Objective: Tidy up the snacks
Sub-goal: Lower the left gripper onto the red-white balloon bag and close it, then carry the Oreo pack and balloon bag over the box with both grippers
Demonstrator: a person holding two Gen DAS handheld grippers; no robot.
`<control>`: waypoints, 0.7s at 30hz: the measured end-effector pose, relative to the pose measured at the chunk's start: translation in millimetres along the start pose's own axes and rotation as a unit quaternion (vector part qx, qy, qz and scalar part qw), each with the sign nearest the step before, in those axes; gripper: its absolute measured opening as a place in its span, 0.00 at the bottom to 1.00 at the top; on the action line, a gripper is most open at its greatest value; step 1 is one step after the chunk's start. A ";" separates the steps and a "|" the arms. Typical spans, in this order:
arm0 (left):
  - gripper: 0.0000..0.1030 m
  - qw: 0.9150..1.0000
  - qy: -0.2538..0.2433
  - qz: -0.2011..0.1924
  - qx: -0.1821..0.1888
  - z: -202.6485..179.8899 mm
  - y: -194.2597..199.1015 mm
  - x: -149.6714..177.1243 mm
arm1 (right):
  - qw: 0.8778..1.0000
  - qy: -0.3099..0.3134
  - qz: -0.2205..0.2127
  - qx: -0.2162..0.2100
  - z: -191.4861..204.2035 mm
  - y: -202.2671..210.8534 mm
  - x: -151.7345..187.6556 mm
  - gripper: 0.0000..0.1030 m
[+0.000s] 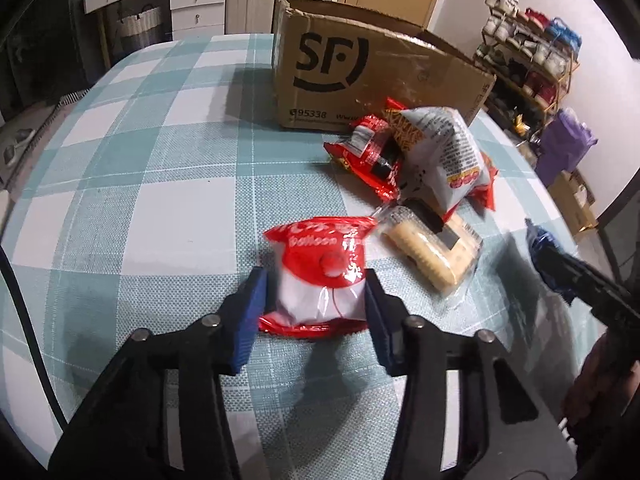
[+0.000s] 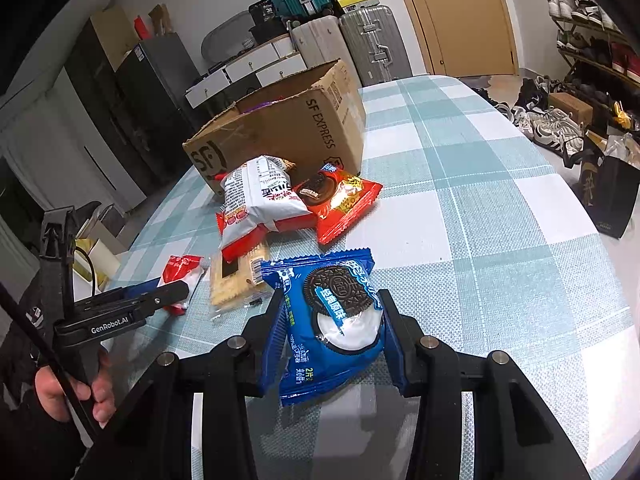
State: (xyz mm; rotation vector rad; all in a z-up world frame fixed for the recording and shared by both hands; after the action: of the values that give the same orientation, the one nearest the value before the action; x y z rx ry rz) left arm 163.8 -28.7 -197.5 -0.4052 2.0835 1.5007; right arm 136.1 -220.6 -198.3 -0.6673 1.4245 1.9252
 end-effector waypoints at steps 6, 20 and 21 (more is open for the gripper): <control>0.39 1.000 -0.007 0.002 0.004 -3.1 1.6 1.6 | 1.000 0.000 0.000 0.000 -0.3 -0.7 -0.1 0.42; 0.39 1.000 0.002 -0.014 0.020 -6.1 19.0 -2.8 | 1.000 0.000 -0.006 -0.002 3.2 3.3 -5.8 0.42; 0.39 1.000 0.003 -0.017 0.020 -6.1 21.9 -4.5 | 1.000 0.001 -0.007 -0.003 3.6 4.7 -6.4 0.42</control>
State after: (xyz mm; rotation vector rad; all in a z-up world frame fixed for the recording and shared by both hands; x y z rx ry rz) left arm 154.4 -27.3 -176.4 -0.4285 2.0972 1.4368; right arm 136.8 -219.3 -189.7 -0.6807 1.4116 1.9195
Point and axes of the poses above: each gripper's, at about its wrist camera, not at the fingertips, and y roughly against the way its jaws point, z to its left, x to its underside, the point moved 9 cm from there along -y, roughly the way its jaws point, and after that the axes turned 4 degrees about x, right-handed, at the moved point
